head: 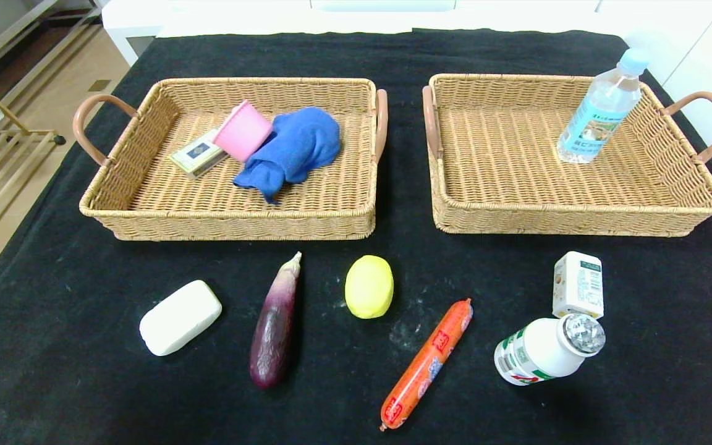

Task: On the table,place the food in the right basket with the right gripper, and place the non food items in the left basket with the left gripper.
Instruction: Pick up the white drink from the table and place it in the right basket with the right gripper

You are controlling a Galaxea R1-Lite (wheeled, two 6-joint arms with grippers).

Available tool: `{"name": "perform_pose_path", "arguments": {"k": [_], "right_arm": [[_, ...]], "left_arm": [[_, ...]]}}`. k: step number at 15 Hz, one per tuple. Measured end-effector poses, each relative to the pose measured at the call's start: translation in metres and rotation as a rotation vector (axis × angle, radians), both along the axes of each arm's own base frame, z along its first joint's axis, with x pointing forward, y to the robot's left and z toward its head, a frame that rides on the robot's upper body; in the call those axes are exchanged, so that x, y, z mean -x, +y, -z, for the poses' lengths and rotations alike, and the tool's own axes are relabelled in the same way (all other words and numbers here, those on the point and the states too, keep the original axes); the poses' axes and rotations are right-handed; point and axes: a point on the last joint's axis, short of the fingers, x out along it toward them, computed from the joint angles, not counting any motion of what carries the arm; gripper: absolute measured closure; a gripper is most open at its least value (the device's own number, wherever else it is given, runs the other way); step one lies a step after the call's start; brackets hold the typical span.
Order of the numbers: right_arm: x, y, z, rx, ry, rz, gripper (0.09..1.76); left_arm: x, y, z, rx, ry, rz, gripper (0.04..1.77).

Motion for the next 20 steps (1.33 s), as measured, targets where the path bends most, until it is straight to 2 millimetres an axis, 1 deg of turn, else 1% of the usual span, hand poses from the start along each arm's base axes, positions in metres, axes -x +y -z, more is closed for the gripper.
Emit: {"name": "perform_pose_path", "arguments": {"k": [4, 7, 9, 11, 14, 16, 20], "right_arm": [[0.000, 0.000, 0.000, 0.000, 0.000, 0.000, 0.14], [-0.030, 0.002, -0.036, -0.029, 0.030, -0.041, 0.14], [-0.053, 0.003, -0.052, -0.035, 0.060, -0.048, 0.14], [-0.076, 0.004, -0.064, -0.042, 0.079, -0.052, 0.14], [-0.108, 0.008, -0.077, -0.045, 0.088, -0.078, 0.14], [-0.125, 0.013, -0.083, -0.044, 0.104, -0.113, 0.14], [-0.148, 0.023, -0.085, -0.039, 0.141, -0.164, 0.14]], "left_arm": [[0.000, 0.000, 0.000, 0.000, 0.000, 0.000, 0.09], [-0.023, -0.001, -0.035, -0.006, 0.017, 0.059, 0.09], [-0.040, -0.003, -0.050, -0.008, 0.038, 0.113, 0.09], [-0.060, -0.003, -0.060, -0.008, 0.074, 0.143, 0.09], [-0.086, -0.005, -0.074, -0.007, 0.108, 0.210, 0.09], [-0.102, -0.006, -0.082, -0.008, 0.123, 0.267, 0.09], [-0.127, -0.017, -0.090, -0.031, 0.148, 0.373, 0.09]]}}
